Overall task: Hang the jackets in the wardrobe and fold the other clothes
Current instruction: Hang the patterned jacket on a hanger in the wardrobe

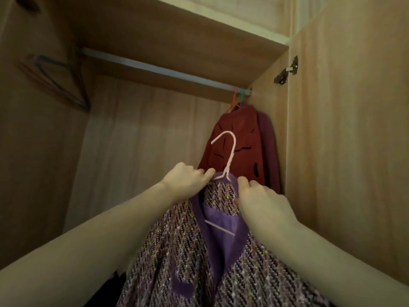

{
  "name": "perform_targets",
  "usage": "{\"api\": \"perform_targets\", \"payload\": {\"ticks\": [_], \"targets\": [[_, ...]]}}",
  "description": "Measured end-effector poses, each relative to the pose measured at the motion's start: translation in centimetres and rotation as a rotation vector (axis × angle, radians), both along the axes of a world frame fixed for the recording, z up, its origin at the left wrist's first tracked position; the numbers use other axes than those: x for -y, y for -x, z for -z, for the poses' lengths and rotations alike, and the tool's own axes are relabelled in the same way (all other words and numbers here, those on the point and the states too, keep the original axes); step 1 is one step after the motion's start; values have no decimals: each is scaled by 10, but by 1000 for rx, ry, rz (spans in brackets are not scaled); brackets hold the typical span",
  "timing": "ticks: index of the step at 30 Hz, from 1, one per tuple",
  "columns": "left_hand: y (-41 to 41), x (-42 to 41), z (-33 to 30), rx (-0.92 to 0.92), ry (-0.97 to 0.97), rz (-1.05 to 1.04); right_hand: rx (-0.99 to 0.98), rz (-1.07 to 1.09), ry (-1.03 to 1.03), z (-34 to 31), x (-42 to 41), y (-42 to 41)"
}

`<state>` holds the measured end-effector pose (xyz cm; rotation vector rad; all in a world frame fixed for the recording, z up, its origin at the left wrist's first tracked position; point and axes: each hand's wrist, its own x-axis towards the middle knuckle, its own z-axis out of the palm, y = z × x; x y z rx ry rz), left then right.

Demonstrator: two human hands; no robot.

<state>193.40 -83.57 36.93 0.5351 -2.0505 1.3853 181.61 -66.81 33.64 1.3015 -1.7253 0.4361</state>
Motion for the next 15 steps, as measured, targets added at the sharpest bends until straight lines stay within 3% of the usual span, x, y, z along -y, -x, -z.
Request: {"api": "perform_targets", "payload": {"ticks": [5, 10, 15], "targets": [[16, 62, -46, -130, -47, -48, -97, 16, 77, -25, 48, 20], [20, 126, -97, -145, -77, -88, -183, 34, 56, -59, 105, 41], [46, 167, -132, -325, -173, 45, -202, 59, 137, -112, 146, 59]]}}
